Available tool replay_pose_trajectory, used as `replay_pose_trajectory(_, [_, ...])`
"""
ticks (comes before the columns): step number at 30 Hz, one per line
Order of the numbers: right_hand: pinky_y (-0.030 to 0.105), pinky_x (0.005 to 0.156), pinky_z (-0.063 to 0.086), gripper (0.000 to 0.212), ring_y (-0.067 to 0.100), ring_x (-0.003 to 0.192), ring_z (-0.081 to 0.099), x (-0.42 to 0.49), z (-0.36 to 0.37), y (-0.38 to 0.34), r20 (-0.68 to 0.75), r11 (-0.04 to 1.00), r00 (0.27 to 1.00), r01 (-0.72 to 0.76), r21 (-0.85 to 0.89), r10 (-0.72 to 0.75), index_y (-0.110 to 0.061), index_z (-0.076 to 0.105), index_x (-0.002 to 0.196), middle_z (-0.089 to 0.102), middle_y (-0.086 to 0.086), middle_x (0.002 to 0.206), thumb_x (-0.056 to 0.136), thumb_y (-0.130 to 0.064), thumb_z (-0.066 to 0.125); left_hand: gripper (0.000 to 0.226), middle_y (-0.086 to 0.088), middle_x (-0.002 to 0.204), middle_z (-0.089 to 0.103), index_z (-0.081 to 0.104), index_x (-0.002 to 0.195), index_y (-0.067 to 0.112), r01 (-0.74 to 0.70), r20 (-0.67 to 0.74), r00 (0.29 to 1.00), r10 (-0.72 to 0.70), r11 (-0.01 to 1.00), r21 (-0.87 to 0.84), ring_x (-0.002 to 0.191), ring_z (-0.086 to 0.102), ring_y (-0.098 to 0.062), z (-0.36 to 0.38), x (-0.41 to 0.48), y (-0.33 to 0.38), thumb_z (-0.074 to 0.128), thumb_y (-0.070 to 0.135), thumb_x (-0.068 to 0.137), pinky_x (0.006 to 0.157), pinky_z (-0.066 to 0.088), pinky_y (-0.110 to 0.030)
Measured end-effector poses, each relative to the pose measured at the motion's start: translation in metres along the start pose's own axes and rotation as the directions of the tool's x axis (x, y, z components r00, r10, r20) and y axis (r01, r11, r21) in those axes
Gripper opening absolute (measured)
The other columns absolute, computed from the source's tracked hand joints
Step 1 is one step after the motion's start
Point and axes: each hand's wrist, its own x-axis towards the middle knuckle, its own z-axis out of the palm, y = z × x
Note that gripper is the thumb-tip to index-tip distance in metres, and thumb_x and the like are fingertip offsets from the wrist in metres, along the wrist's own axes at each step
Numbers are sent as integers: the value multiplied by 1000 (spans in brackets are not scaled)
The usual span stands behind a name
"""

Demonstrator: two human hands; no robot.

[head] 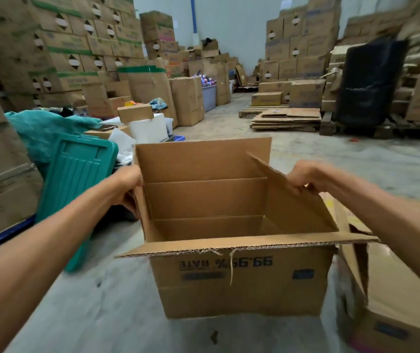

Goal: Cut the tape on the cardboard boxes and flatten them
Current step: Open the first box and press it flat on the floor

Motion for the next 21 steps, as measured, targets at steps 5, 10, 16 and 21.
replay_pose_trajectory(5, [25, 62, 53, 23, 20, 82, 65, -25, -23, 43, -218, 969, 970, 148, 196, -104, 6, 73, 101, 72, 20, 105, 91, 3, 52, 10, -18, 77, 52, 47, 74, 8, -134, -245, 969, -3, 831, -540, 83, 60, -35, -26, 9, 11, 42, 0, 75, 69, 55, -51])
replay_pose_trajectory(10, [25, 67, 54, 34, 12, 86, 66, -82, -44, 45, -432, 903, 863, 377, 205, -262, -22, 73, 116, 72, -1, 100, 96, -3, 53, 21, -11, 81, 55, 46, 63, 15, -286, -344, 939, -8, 537, -793, 81, 60, -28, -50, 24, 47, 41, 8, 82, 79, 57, -44])
replay_pose_trajectory(16, [14, 79, 53, 61, 21, 89, 72, -80, 16, 54, -652, 802, 547, 575, -162, -525, -17, 64, 131, 74, 10, 113, 80, 14, 53, 27, -4, 65, 45, 34, 59, 20, -240, -283, 953, -110, 298, -924, 57, 49, -21, -18, 35, 27, 45, 10, 82, 61, 43, -24])
replay_pose_trajectory(21, [35, 118, 33, 80, 21, 138, 48, -42, 139, 84, -477, 767, 615, 593, -246, -628, -21, 55, 142, 54, -1, 144, 69, 12, 52, 17, -8, 84, 61, 45, 69, 18, 29, -15, 941, -338, 125, -992, 75, 57, -28, 54, 17, -120, 43, 15, 86, 77, 52, -38])
